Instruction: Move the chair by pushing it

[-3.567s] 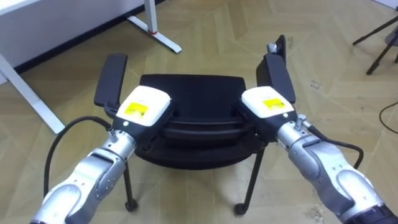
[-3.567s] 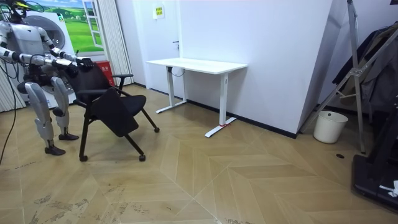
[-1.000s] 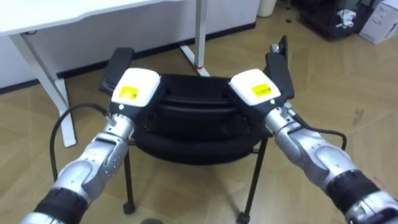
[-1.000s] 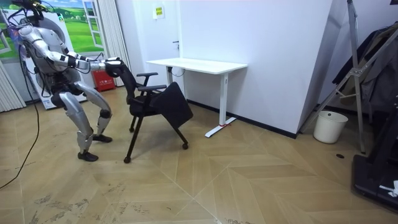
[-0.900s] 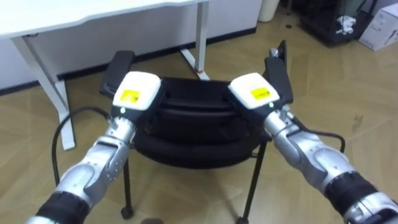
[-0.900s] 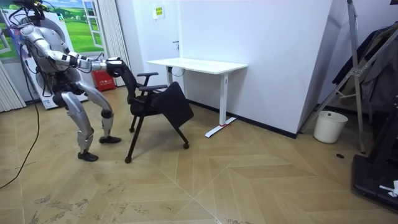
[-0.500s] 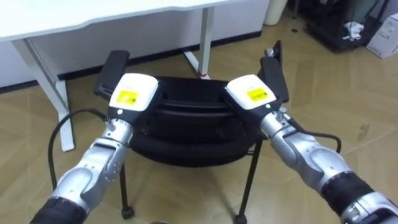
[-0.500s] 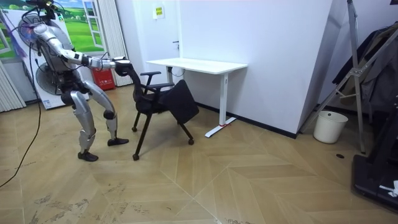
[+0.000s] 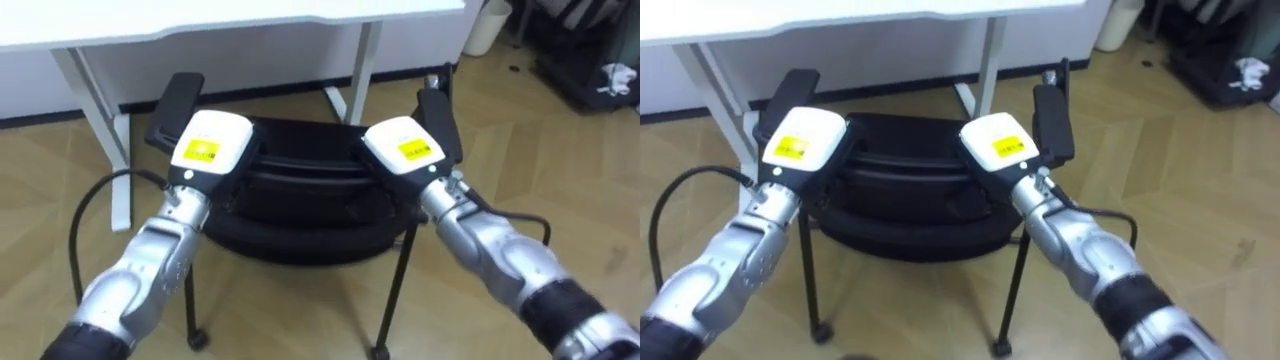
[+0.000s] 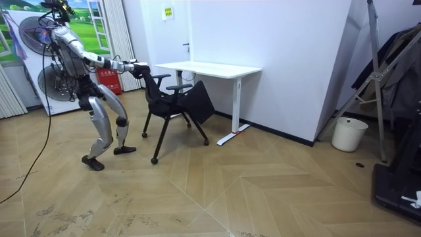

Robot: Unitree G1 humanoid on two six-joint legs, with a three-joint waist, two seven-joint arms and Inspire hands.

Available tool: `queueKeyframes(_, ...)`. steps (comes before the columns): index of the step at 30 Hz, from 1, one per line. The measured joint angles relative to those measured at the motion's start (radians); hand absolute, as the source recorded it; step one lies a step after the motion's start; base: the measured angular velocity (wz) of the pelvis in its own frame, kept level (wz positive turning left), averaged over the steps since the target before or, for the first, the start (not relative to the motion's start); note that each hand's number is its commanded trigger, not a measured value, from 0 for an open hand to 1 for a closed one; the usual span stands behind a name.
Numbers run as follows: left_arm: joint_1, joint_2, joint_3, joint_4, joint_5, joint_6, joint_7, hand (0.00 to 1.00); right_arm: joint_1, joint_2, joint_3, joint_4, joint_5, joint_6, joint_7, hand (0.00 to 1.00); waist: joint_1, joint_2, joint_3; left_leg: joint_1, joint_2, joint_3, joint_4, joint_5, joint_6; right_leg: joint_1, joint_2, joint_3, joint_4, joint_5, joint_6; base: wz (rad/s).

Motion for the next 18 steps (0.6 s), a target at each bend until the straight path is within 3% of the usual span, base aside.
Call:
queueKeyframes(3,0.005,0.0,-0.003,0.014,0.001,-0.002,0.012,1.0,0.004,0.006,0.015,0.01,-0.001,0.005,-0.013,1.0,0.009,0.038,-0.0009,0.047,0.011,-0.055,-0.002,-0.037,0.005,-0.014,0.015,0.01,0.075,0.174,0.007,0.25)
queueKeyframes(4,0.002,0.001,-0.006,0.041,0.002,-0.012,0.026,1.0,0.004,0.019,0.018,0.028,-0.001,0.008,-0.022,1.0,0.02,0.053,-0.0011,0.077,0.014,-0.095,-0.031,-0.04,0.005,-0.047,0.034,0.053,0.111,0.236,0.015,0.0)
queueKeyframes(5,0.003,-0.001,0.0,0.049,0.002,-0.016,0.047,1.0,-0.006,0.035,0.023,0.04,-0.007,0.018,-0.024,1.0,0.044,0.064,-0.0017,0.097,0.025,-0.113,-0.055,-0.045,-0.002,-0.108,0.053,0.086,0.113,0.147,0.022,-0.14)
queueKeyframes(7,-0.003,0.002,0.022,0.067,0.002,-0.028,0.063,1.0,-0.034,0.053,0.037,0.042,-0.017,0.041,-0.024,1.0,0.055,0.078,0.0033,0.108,0.038,-0.139,-0.079,-0.036,-0.023,-0.21,0.065,0.089,0.058,0.049,0.017,0.18)
queueKeyframes(8,-0.021,-0.001,0.025,0.096,0.0,-0.034,0.076,1.0,-0.048,0.059,0.044,0.052,-0.02,0.05,-0.024,1.0,0.056,0.081,0.0035,0.119,0.041,-0.157,-0.092,-0.033,-0.033,-0.269,0.063,0.104,-0.048,0.035,0.025,0.58)
queueKeyframes(9,-0.028,-0.003,0.027,0.106,0.0,-0.034,0.076,1.0,-0.056,0.064,0.044,0.061,-0.025,0.052,-0.024,1.0,0.056,0.081,0.0026,0.121,0.041,-0.171,-0.091,-0.037,-0.039,-0.289,0.063,0.117,-0.118,0.036,0.027,0.67)
queueKeyframes(10,-0.038,-0.002,0.027,0.114,-0.001,-0.031,0.076,1.0,-0.074,0.074,0.044,0.075,-0.026,0.053,-0.023,1.0,0.056,0.067,-0.0028,0.125,0.039,-0.192,-0.086,-0.052,-0.055,-0.314,0.064,0.17,-0.272,0.06,0.031,0.64)
queueKeyframes(11,-0.036,0.001,0.034,0.116,-0.001,-0.028,0.078,1.0,-0.085,0.087,0.047,0.091,-0.024,0.054,-0.02,1.0,0.06,0.06,-0.0037,0.134,0.047,-0.207,-0.073,-0.073,-0.079,-0.321,0.07,0.181,-0.286,0.137,-0.004,0.54)
queueKeyframes(12,-0.031,0.003,0.038,0.114,-0.001,-0.028,0.079,1.0,-0.087,0.088,0.048,0.094,-0.024,0.053,-0.018,1.0,0.069,0.061,-0.0118,0.133,0.055,-0.21,-0.065,-0.078,-0.09,-0.313,0.085,0.175,-0.288,0.127,-0.028,0.35)
queueKeyframes(13,-0.027,0.0,0.04,0.111,-0.001,-0.026,0.087,1.0,-0.097,0.084,0.052,0.095,-0.023,0.05,-0.012,1.0,0.083,0.069,-0.0117,0.142,0.075,-0.212,-0.067,-0.077,-0.096,-0.291,0.102,0.15,-0.298,0.124,-0.064,0.27)
queueKeyframes(14,-0.023,-0.003,0.047,0.111,-0.002,-0.026,0.094,1.0,-0.114,0.082,0.055,0.103,-0.022,0.045,-0.003,1.0,0.087,0.071,-0.0107,0.151,0.088,-0.211,-0.09,-0.069,-0.109,-0.277,0.104,0.126,-0.3,0.113,-0.078,0.31)
queueKeyframes(18,-0.027,-0.028,0.065,0.112,-0.001,-0.011,0.101,1.0,-0.152,0.079,0.057,0.118,-0.028,0.038,0.017,1.0,0.087,0.061,-0.0013,0.166,0.119,-0.162,-0.146,-0.049,-0.137,-0.261,0.112,0.097,-0.315,0.088,-0.085,0.28)
